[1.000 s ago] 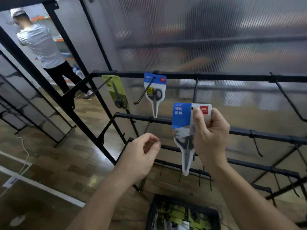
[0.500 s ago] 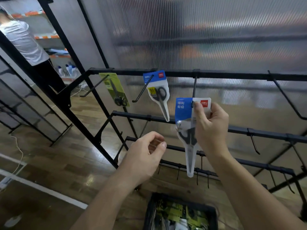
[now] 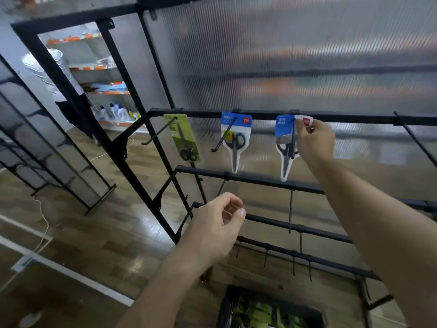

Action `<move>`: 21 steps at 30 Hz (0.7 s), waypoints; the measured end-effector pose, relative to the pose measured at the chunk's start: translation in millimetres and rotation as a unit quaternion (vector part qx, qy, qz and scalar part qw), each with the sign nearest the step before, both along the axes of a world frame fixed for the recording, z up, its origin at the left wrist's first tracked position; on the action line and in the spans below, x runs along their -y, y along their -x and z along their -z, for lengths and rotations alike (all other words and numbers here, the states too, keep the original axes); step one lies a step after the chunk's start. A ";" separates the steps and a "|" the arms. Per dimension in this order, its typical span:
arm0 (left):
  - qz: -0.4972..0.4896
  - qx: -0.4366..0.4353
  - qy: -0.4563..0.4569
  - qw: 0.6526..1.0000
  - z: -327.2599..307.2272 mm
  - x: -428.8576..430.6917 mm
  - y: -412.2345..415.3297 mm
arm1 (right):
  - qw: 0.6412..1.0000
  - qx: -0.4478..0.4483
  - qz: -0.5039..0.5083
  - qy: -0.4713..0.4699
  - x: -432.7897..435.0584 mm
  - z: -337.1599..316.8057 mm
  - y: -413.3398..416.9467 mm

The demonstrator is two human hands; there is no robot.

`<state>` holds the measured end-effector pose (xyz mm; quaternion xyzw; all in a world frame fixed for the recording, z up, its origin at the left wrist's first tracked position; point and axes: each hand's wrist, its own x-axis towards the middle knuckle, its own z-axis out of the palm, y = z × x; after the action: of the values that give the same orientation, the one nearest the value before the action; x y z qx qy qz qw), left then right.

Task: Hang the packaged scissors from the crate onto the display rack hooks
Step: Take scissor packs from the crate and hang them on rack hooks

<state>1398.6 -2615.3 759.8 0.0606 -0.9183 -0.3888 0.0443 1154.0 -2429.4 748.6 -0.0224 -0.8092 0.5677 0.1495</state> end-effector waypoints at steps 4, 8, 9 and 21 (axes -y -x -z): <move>0.006 -0.004 0.044 0.999 -2.8 21.2 -8.2 | 0.999 0.023 0.026 0.027 4.5 8.8 -20.7; 0.048 0.011 0.080 0.996 -0.7 47.1 -16.0 | 0.984 0.175 -0.015 -0.036 7.9 28.2 -88.4; 0.062 0.017 0.092 0.994 0.6 54.1 -16.7 | 0.975 0.207 -0.036 -0.076 10.5 31.9 -110.7; 0.261 0.001 0.249 0.933 44.3 64.0 -13.0 | 0.895 0.189 -0.002 -0.404 48.5 36.8 -333.9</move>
<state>1411.6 -2679.3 715.4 -0.1935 -0.9691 -0.1458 -0.0454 1487.9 -2478.0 711.8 -0.0658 -0.9820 0.1766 -0.0113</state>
